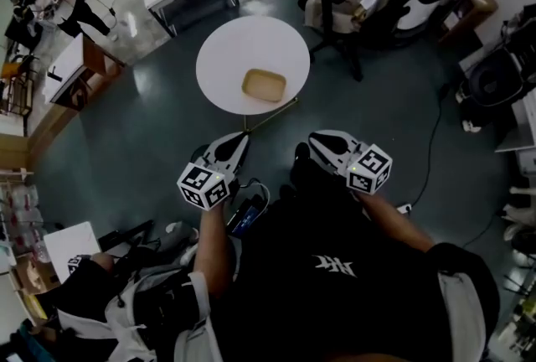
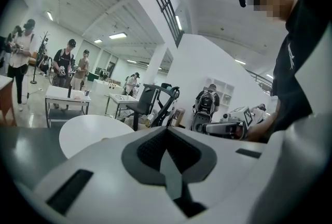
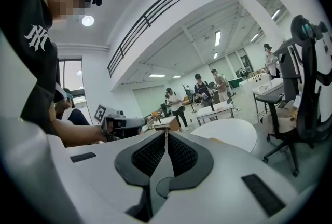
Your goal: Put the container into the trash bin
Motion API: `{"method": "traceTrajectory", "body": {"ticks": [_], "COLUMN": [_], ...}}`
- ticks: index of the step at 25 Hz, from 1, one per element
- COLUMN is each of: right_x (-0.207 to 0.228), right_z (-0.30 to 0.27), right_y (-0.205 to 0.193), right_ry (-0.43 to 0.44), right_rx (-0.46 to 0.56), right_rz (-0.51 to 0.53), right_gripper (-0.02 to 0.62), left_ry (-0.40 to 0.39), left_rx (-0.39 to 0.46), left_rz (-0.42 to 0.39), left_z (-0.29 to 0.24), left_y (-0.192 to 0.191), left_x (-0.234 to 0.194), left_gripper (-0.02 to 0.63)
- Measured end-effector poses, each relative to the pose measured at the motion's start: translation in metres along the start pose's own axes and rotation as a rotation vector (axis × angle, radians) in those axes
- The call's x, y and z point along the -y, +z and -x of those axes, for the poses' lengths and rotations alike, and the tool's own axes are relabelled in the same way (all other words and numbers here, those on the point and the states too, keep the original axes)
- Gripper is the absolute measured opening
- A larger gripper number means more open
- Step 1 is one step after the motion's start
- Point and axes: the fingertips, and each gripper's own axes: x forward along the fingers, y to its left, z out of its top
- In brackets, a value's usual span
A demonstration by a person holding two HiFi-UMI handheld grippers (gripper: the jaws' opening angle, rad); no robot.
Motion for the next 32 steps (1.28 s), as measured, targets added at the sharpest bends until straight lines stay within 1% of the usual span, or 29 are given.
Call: {"method": "traceTrajectory", "body": {"ticks": [6, 12, 15, 18, 20, 23, 25, 28, 31, 32], "right_x": [0.045, 0.096, 0.123, 0.137, 0.142, 0.154, 0.167, 0.189, 0.207, 0.213], "right_z": [-0.037, -0.082, -0.107, -0.127, -0.139, -0.154, -0.163, -0.171, -0.174, -0.176], "right_y": [0.012, 0.018, 0.024, 0.021, 0.017, 0.012, 0.004, -0.013, -0.032, -0.038], "right_ry": [0.012, 0.002, -0.007, 0.014, 0.035, 0.048, 0.042, 0.012, -0.024, -0.039], "right_rx": [-0.008, -0.053, -0.066, -0.105, -0.139, -0.179, -0.211, -0.262, -0.296, -0.304], "right_rz": [-0.023, -0.052, -0.087, -0.121, -0.146, -0.172, -0.204, -0.288, -0.363, -0.384], "right_gripper": [0.043, 0.043, 0.044, 0.044, 0.044, 0.044, 0.046, 0.046, 0.048, 0.058], "left_ry": [0.029, 0.051, 0.084, 0.115, 0.128, 0.145, 0.164, 0.193, 0.191, 0.184], "left_rx": [-0.032, -0.098, -0.148, -0.175, -0.202, -0.265, -0.325, -0.411, -0.476, -0.498], "left_rz": [0.007, 0.002, -0.012, -0.038, -0.035, -0.025, -0.034, -0.037, -0.005, 0.007], "left_z": [-0.029, -0.063, -0.083, -0.098, -0.104, -0.113, -0.119, -0.124, -0.129, -0.132], "left_y": [0.013, 0.029, 0.035, 0.043, 0.047, 0.048, 0.044, 0.033, 0.016, 0.009], "left_x": [-0.043, -0.092, -0.123, -0.143, -0.155, -0.176, -0.191, -0.21, -0.225, -0.231], "left_gripper": [0.002, 0.002, 0.002, 0.002, 0.002, 0.002, 0.002, 0.003, 0.003, 0.003]}}
